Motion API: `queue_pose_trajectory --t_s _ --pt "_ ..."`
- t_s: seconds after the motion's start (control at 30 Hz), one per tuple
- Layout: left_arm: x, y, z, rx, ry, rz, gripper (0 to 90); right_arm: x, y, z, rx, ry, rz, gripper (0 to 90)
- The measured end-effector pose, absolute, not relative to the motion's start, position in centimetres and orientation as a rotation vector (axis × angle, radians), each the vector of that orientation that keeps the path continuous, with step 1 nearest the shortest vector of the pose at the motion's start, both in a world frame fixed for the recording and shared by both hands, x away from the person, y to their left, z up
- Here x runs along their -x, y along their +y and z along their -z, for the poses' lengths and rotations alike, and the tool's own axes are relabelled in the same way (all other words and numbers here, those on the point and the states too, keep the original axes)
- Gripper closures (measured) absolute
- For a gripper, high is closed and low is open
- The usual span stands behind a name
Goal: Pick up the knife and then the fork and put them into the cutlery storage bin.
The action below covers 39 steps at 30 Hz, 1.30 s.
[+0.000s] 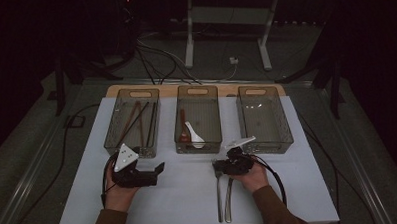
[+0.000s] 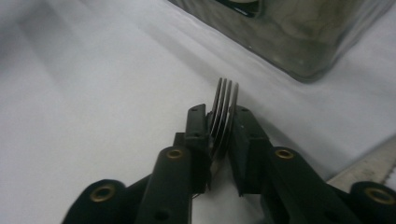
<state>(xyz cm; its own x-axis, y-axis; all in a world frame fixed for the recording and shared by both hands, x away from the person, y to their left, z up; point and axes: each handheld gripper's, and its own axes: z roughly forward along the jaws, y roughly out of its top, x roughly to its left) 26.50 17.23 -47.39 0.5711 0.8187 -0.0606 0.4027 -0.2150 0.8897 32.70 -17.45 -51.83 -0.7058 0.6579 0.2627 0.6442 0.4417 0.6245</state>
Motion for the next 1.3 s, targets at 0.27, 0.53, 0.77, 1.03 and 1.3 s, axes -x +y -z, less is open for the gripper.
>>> queue_pose_trajectory --t_s 0.27,0.53,0.77,1.03,1.3 --pt "-26.5 17.2 47.4 -1.829 0.998 -0.535 0.6 -32.7 -17.1 52.0 -1.201 2.667 -1.131 83.7" --pt "-26.5 17.1 47.4 -1.831 0.997 -0.532 0.6 -32.6 -17.0 51.9 -1.216 2.674 -1.11 83.3" --pt "-26.5 17.1 47.5 -1.833 0.999 -0.532 0.7 -32.2 -16.7 51.7 -1.186 2.688 -1.053 82.1" --pt "-26.5 17.1 47.5 -1.833 1.001 -0.532 0.6 -32.0 -16.3 51.5 -1.171 2.686 -1.013 83.1" --pt "-26.5 17.1 47.5 -1.837 1.005 -0.53 0.7 -32.1 -16.3 51.5 -1.191 2.634 -0.996 81.6"
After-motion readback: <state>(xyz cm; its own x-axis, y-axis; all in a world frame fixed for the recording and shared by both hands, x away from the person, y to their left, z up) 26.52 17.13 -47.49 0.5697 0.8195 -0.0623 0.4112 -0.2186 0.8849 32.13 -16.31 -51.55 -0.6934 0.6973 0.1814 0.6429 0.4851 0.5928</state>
